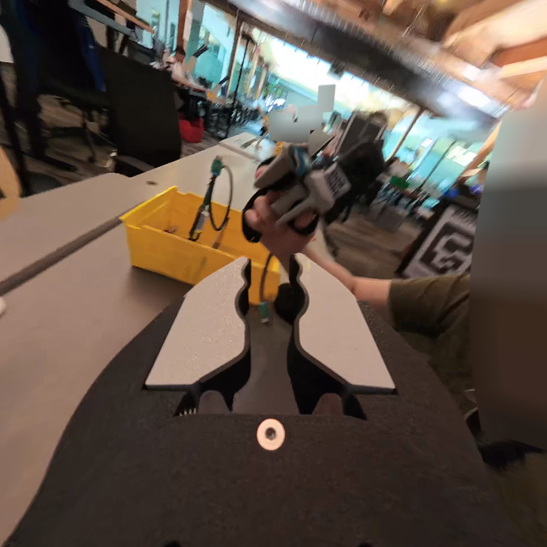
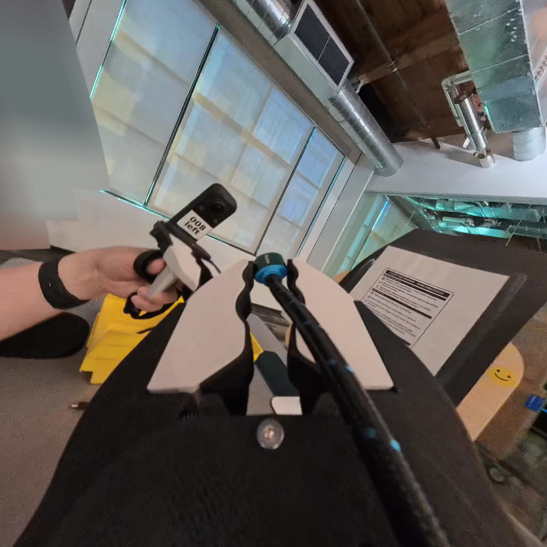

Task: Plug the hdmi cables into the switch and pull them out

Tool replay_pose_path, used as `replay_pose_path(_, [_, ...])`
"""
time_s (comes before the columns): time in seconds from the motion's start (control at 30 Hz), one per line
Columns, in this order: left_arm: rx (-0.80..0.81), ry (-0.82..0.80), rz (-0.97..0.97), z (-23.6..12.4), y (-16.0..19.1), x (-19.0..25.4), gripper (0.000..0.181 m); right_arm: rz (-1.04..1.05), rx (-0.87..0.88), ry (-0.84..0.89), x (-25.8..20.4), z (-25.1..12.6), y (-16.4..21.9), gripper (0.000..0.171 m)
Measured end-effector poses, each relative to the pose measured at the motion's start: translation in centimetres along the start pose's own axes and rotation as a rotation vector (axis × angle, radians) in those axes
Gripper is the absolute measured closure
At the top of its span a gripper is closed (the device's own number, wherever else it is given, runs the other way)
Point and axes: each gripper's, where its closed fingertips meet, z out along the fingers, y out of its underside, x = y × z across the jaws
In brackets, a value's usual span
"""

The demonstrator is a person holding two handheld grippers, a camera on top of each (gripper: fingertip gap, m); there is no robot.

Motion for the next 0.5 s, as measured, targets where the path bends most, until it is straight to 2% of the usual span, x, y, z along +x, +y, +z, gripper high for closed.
replay_pose_path(0.1, [-0.110, -0.135, 0.206, 0.6, 1.6, -0.9, 0.156, 0.146, 0.051, 0.045, 1.9, -0.8, -1.3, 0.149])
replay_pose_path(0.23, [-0.129, -0.197, 0.361, 1.8, 1.6, -0.4, 0.150, 0.216, -0.003, 0.020, 2.2, -0.6, -0.3, 0.149])
replay_pose_path(0.37, [-0.151, -0.355, 0.525, 1.8, 1.3, -1.4, 0.150, 0.370, -0.175, -0.149, -0.7, 1.0, 3.0, 0.149])
replay_pose_path(0.5, [-0.240, -0.517, 0.710, 1.1, 1.6, -2.8, 0.152, 0.423, -0.265, -0.194, -1.9, 1.5, 4.3, 0.149])
